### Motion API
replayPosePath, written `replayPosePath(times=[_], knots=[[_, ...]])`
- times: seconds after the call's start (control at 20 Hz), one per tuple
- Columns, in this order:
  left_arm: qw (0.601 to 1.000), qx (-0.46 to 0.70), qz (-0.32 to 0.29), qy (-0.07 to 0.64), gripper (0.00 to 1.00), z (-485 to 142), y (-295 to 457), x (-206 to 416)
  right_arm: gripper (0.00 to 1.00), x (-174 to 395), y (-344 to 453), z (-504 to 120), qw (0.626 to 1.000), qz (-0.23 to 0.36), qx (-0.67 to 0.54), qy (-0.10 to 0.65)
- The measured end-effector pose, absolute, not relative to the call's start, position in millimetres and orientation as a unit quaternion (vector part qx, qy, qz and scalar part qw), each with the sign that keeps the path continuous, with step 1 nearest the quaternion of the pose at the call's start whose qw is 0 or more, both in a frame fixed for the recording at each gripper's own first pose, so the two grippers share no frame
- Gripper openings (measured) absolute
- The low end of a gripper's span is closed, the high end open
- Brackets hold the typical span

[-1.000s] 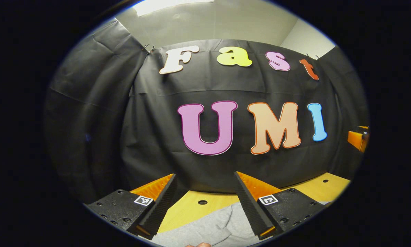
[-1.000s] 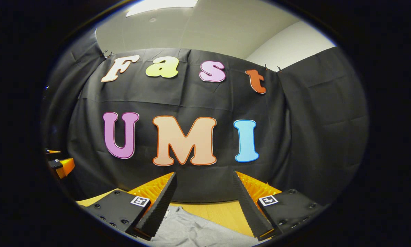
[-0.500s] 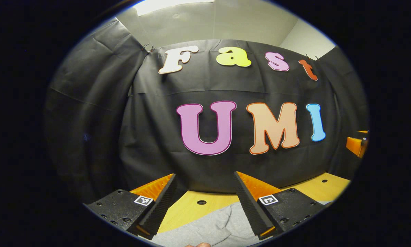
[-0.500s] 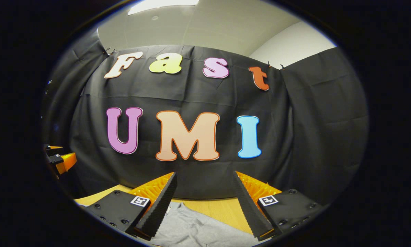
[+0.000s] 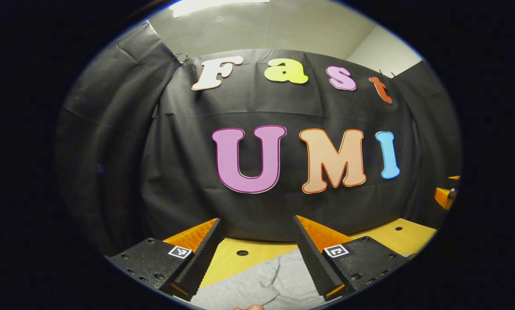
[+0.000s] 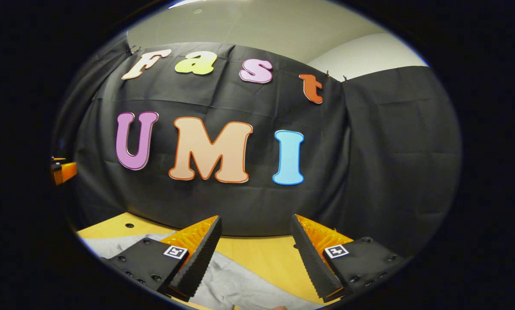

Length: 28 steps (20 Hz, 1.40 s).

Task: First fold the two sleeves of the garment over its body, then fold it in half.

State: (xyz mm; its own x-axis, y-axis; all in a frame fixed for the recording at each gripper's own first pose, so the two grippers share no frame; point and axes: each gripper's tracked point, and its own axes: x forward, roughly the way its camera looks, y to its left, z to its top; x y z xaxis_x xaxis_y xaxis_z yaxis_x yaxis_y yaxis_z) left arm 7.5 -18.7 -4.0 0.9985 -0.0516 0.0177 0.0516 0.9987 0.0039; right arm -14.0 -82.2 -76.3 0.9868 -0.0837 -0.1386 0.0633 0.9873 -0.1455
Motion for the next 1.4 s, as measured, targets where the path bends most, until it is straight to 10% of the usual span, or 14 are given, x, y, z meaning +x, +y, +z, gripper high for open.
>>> replayPosePath(times=[1.4], knots=[[0.997, 0.024, -0.074, 0.02, 0.95, -23.2, -76.0, 13.6, 1.0, -179.2, -287.8, -352.2, 0.875, -0.185, -0.073, 0.441]])
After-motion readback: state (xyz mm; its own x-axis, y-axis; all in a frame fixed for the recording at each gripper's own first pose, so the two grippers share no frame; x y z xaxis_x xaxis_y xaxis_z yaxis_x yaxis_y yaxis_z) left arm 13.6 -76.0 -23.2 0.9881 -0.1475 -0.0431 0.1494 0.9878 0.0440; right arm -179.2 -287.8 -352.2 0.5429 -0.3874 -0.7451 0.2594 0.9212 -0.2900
